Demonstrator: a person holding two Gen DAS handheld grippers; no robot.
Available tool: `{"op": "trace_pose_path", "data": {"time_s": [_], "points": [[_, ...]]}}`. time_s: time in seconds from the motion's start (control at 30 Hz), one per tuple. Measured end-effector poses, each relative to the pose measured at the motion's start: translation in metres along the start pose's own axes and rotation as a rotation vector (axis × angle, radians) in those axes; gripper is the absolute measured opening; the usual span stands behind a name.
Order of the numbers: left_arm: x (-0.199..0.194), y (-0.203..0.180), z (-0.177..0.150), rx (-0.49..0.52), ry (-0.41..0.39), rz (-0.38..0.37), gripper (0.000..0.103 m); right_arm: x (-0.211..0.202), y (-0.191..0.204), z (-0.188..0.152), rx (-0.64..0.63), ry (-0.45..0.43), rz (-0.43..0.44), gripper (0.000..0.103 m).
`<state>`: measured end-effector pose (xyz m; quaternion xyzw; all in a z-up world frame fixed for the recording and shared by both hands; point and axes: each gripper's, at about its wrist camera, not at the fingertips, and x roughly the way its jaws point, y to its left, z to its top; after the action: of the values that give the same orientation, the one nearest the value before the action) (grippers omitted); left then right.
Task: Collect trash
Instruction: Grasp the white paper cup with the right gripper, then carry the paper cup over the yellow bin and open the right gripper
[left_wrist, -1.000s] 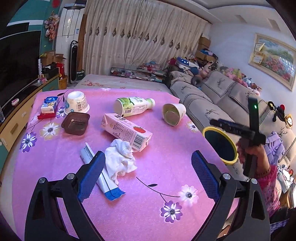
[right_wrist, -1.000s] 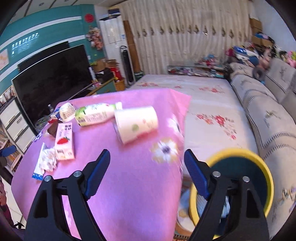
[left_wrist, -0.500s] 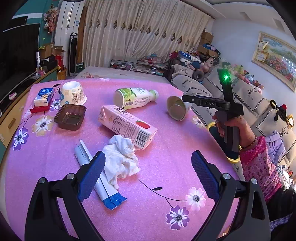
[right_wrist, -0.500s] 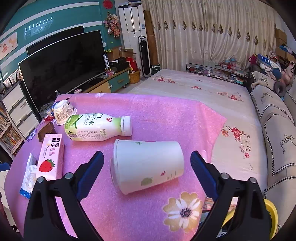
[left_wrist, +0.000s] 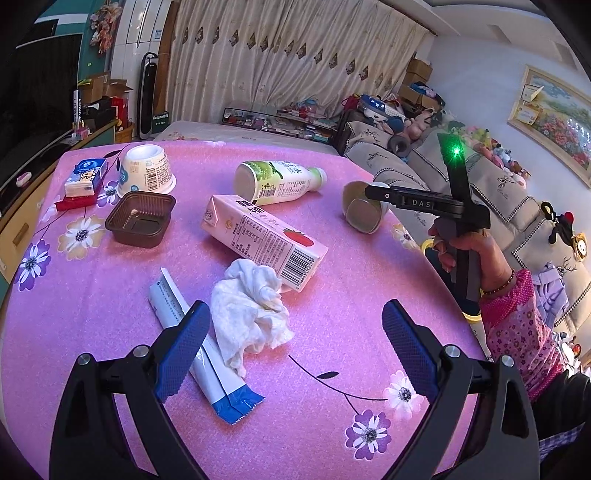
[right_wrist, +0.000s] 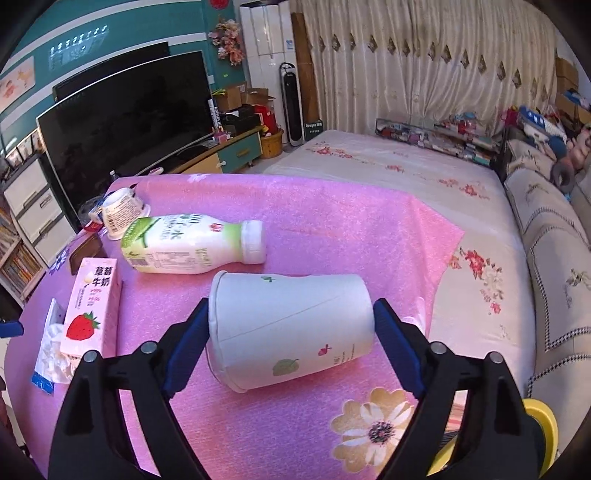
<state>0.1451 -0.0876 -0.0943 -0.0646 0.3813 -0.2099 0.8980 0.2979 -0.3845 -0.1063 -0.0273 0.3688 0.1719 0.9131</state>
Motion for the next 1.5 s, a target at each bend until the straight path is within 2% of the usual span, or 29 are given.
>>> {"op": "trace_pose_path", "data": {"time_s": [0.07,0.17,0.23,0.47,0.6,0.8,0.97,1.1,1.37,1.5], "points": [[-0.001,-0.002,-0.001,0.005,-0.002,0.001,0.093,-0.011,0.022,-0.002,-0.075,-0.035,-0.038,0.082],[-0.004,-0.001,-0.002,0.005,-0.010,-0.002,0.093,-0.025,0.065,-0.011,-0.268,-0.113,-0.184,0.082],[-0.008,-0.002,-0.003,0.007,-0.018,-0.002,0.093,-0.032,0.089,-0.017,-0.380,-0.152,-0.246,0.082],[-0.019,-0.003,-0.011,0.010,-0.036,-0.005,0.093,-0.046,0.133,-0.021,-0.525,-0.222,-0.287,0.082],[-0.023,-0.004,-0.015,0.009,-0.041,-0.006,0.093,-0.053,0.139,-0.018,-0.512,-0.234,-0.277,0.082],[-0.025,-0.004,-0.018,0.017,-0.043,-0.011,0.093,-0.074,0.130,-0.011,-0.409,-0.255,-0.221,0.082],[-0.023,-0.010,-0.019,0.026,-0.037,-0.019,0.093,-0.081,0.119,-0.006,-0.276,-0.215,-0.038,0.082],[-0.020,-0.013,-0.021,0.037,-0.027,-0.020,0.093,-0.080,0.115,-0.015,-0.207,-0.186,0.029,0.082],[-0.012,-0.022,-0.022,0.053,-0.008,-0.036,0.093,-0.077,0.106,-0.036,-0.095,-0.202,0.019,0.082],[-0.012,-0.027,-0.020,0.069,-0.009,-0.042,0.093,-0.096,0.093,-0.037,-0.050,-0.238,0.005,0.082]]}}
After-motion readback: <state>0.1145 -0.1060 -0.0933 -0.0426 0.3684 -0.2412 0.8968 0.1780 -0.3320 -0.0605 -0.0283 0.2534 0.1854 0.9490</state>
